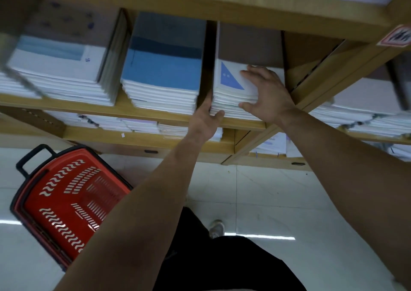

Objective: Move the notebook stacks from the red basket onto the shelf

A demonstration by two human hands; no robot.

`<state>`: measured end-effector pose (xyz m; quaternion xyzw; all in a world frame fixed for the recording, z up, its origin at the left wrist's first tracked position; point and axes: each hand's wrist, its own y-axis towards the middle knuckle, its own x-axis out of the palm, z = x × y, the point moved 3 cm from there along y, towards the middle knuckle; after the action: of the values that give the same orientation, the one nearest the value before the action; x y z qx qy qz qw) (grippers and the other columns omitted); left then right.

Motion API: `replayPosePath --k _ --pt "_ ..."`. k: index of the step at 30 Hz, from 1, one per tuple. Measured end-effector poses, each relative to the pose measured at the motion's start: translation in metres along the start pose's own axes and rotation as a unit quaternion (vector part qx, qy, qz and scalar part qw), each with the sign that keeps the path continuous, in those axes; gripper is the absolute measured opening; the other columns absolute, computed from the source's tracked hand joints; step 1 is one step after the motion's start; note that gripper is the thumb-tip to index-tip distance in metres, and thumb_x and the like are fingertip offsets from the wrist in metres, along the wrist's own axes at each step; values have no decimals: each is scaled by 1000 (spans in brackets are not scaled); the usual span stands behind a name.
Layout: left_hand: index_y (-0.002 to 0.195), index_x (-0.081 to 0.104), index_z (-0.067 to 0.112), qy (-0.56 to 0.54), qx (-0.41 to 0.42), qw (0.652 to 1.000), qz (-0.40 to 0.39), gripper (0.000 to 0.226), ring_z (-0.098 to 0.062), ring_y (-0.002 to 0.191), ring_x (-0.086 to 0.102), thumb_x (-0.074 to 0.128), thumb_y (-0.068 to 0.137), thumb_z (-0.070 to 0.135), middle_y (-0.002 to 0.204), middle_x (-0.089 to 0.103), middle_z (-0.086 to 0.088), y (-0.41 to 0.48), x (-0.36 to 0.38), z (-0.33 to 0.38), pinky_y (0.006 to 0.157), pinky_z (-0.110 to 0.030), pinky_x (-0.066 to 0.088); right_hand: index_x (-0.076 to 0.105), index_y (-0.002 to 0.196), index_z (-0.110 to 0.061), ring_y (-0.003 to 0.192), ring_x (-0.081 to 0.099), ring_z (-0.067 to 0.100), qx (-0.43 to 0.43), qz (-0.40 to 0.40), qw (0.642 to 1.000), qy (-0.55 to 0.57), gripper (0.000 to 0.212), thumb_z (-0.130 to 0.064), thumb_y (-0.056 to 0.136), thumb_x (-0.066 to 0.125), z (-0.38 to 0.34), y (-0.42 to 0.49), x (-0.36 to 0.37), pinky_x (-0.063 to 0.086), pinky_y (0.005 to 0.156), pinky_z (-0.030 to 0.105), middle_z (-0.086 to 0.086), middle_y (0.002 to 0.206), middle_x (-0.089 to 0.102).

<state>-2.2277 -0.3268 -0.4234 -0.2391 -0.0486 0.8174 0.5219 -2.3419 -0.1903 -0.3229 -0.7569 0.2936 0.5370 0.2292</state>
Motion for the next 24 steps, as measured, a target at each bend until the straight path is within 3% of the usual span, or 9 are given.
replayPosePath --k 5,8,11,16,19,22,24 --pt "152 39 32 -28 20 999 32 63 -14 130 55 63 94 39 141 59 9 -35 -26 33 112 -38 43 23 162 -24 157 8 19 21 -44 999 -8 82 -46 95 65 -5 -10 -1 7 126 35 -3 171 12" --pt "153 32 35 24 63 997 32 65 -20 128 55 58 95 43 142 58 9 -36 -31 60 109 -40 43 15 163 -27 157 3 20 35 -37 998 -41 81 -49 98 58 -4 -16 7 4 126 40 -3 171 4" --pt "159 22 37 12 25 1000 12 66 -24 133 48 54 101 35 150 50 2 -32 -25 72 109 -35 38 10 163 -29 158 0 21 58 -25 996 -64 81 -52 98 54 -3 -23 11 4 126 45 -3 171 -1" --pt "159 18 40 28 35 999 5 71 -19 117 55 56 100 26 136 57 4 -32 -22 73 96 -30 44 5 163 -32 157 -7 16 67 -62 995 -43 89 -50 95 60 1 -24 5 -3 125 43 -7 171 -7" --pt "155 28 43 59 31 997 -31 64 -16 111 56 56 99 29 129 59 9 -38 -32 82 90 -28 41 6 164 -31 157 -7 17 77 -110 991 -20 88 -47 96 60 -3 -21 -7 0 126 45 -7 171 -8" --pt "148 47 33 75 -1 997 -23 52 -19 124 54 57 98 32 141 57 5 -56 -53 92 106 -31 41 8 164 -28 157 -4 20 111 -147 983 2 81 -43 100 56 -13 -28 -20 7 126 48 -5 171 -6" --pt "142 56 28 108 -24 994 10 46 -16 110 59 58 96 38 131 61 4 -80 -74 95 94 -25 43 9 164 -25 157 0 25 135 -176 975 -8 81 -43 99 55 -28 -40 -27 11 125 50 -2 171 -3"
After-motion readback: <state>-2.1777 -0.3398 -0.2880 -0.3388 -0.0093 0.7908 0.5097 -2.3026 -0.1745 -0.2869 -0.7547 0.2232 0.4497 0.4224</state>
